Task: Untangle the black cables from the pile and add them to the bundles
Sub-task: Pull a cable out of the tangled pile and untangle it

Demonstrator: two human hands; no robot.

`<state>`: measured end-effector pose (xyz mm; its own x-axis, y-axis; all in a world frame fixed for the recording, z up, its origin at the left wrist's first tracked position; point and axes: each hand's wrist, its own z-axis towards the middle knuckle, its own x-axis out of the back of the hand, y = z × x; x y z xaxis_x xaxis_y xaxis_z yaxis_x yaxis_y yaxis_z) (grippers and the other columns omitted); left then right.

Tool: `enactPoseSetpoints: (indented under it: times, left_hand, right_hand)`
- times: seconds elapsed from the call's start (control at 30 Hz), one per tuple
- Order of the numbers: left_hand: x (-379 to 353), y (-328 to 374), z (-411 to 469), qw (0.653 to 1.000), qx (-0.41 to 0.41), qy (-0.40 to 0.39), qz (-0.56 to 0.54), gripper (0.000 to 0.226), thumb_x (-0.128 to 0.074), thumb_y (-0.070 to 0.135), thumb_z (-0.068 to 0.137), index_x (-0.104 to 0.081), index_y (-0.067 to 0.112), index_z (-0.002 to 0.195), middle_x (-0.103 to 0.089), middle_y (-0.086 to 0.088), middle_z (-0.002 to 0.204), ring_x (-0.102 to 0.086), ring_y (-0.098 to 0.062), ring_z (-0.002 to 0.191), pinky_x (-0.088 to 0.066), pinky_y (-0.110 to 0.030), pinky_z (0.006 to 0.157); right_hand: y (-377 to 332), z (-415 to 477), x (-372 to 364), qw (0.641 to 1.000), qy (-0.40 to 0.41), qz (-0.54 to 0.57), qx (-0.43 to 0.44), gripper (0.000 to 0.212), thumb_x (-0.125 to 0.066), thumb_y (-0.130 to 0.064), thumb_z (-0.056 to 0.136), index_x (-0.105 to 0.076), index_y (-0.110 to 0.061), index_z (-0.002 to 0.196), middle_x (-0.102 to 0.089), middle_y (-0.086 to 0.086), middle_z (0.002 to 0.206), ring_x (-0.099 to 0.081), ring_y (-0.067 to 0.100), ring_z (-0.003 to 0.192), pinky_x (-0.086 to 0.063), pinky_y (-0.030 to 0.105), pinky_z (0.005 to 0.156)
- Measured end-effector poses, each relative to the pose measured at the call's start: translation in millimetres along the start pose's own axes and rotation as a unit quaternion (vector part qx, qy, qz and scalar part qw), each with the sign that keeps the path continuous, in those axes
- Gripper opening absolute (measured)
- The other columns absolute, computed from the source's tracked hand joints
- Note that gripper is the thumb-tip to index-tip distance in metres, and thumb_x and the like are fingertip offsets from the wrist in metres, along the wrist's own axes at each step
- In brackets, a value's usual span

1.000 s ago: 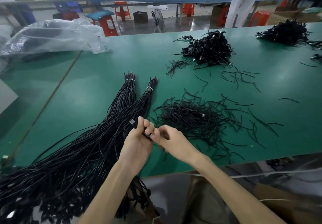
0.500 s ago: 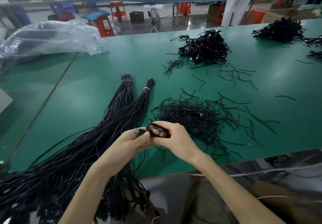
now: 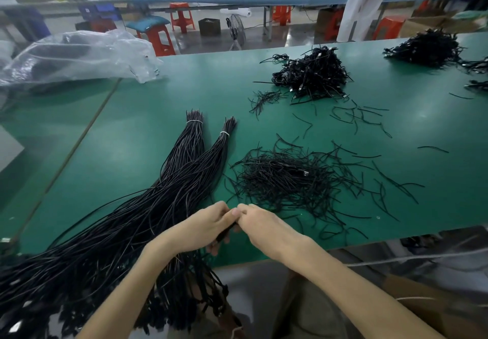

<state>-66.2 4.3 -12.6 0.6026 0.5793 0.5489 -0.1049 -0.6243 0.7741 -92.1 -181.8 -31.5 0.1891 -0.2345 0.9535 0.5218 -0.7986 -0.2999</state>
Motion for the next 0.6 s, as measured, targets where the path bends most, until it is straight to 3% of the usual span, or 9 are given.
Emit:
enactPoseSetpoints:
  times: [0.13,0.27,0.33,0.4,0.47,0.53,0.6]
  left_hand:
    - [-2,1,8,0.999,0.000,-0.038,0.012,0.049,-0.027,0.050,0.109,-0.051,0.016,0.083,-0.050,0.007,0.054,-0.039,-0.010,0.043,-0.039,-0.025,0.050]
    - [-6,3,13,0.998,-0.027,0.016,0.054,0.055,-0.024,0.056,0.106,-0.057,0.025,0.075,-0.051,0.010,0.058,-0.047,-0.003,0.047,-0.041,-0.015,0.055]
    - [-10,-3,15,0.993,-0.049,0.045,0.096,0.053,-0.026,0.046,0.111,-0.064,0.016,0.090,-0.050,0.008,0.062,-0.055,-0.012,0.058,-0.049,-0.026,0.068]
    - [-14,-10,21,0.991,-0.028,0.077,0.110,0.034,-0.033,0.024,0.112,-0.060,0.007,0.125,-0.052,0.004,0.074,-0.062,-0.029,0.075,-0.052,-0.042,0.077]
    - [-16,-14,24,0.989,0.009,0.100,0.107,0.035,-0.041,0.010,0.107,-0.046,0.006,0.142,-0.054,0.002,0.086,-0.062,-0.031,0.079,-0.051,-0.045,0.076]
    - [-16,-16,26,0.988,-0.009,0.100,0.116,0.021,-0.040,0.011,0.108,-0.054,0.008,0.123,-0.048,0.008,0.076,-0.056,-0.027,0.069,-0.049,-0.045,0.070]
    - [-15,-15,28,0.982,-0.028,0.119,0.146,0.036,-0.031,0.030,0.111,-0.060,0.010,0.103,-0.045,0.010,0.065,-0.049,-0.017,0.061,-0.045,-0.039,0.068]
  right_hand:
    - [3,5,3,0.998,0.006,-0.067,0.007,0.035,-0.046,0.012,0.097,-0.055,-0.003,0.127,-0.049,0.011,0.118,-0.049,0.027,0.110,-0.052,0.038,0.083]
    - [10,8,6,0.998,0.008,-0.057,-0.013,0.031,-0.047,0.008,0.099,-0.046,-0.009,0.125,-0.049,0.009,0.121,-0.052,0.023,0.112,-0.051,0.035,0.089]
    - [12,9,11,1.000,-0.001,-0.016,-0.024,0.009,-0.048,-0.009,0.106,-0.043,-0.013,0.113,-0.052,0.007,0.117,-0.055,0.021,0.107,-0.047,0.033,0.083]
    - [17,10,18,0.999,-0.022,0.017,-0.033,0.015,-0.046,-0.028,0.110,-0.040,-0.015,0.105,-0.054,0.005,0.112,-0.054,0.019,0.101,-0.038,0.030,0.078]
    - [23,10,23,0.998,-0.033,0.027,-0.035,0.019,-0.046,-0.034,0.109,-0.042,-0.016,0.105,-0.053,0.002,0.110,-0.050,0.016,0.094,-0.036,0.029,0.077]
    - [26,10,27,0.999,-0.022,-0.005,-0.028,0.021,-0.048,-0.035,0.108,-0.047,-0.015,0.111,-0.051,0.001,0.108,-0.052,0.017,0.095,-0.042,0.032,0.076]
    - [28,9,26,0.999,-0.007,-0.029,-0.014,0.021,-0.048,-0.032,0.109,-0.050,-0.013,0.117,-0.053,0.002,0.109,-0.053,0.019,0.101,-0.048,0.035,0.077]
